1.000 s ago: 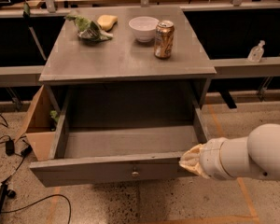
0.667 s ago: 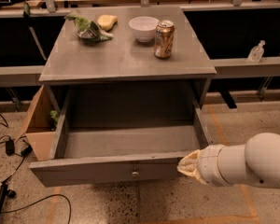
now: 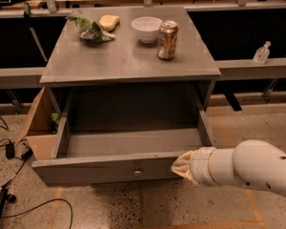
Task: Close top drawer
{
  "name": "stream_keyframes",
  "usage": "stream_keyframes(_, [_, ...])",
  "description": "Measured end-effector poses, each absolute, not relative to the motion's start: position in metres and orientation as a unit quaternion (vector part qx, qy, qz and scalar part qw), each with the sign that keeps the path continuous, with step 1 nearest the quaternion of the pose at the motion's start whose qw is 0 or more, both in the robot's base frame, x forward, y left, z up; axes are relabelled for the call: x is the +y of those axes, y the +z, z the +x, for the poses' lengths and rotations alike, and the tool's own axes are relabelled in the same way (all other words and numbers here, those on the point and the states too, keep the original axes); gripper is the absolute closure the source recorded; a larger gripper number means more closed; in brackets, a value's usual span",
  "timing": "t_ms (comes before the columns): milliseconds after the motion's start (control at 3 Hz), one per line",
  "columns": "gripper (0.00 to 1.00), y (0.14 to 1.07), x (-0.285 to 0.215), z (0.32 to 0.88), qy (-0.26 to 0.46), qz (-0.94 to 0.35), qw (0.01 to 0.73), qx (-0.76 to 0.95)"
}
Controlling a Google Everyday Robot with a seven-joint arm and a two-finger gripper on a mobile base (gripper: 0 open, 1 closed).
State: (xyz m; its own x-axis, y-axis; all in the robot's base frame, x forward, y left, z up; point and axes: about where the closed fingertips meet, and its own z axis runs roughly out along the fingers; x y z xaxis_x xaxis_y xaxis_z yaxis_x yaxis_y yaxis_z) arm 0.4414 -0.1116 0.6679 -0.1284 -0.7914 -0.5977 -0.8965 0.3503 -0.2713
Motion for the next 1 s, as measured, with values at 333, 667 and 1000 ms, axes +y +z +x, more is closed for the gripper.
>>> stream_keyframes(333, [1.00,0.667,-0.108,0.465,0.054,-0.568,0.360,0.738])
stream_keyframes(667, [1.00,0.672,-0.107,0.499,0.023,-0.570,0.382,0.727])
stream_keyframes(1000, [1.00,0.678,-0.110,0.537,-0.002,-0.573,0.400,0.715])
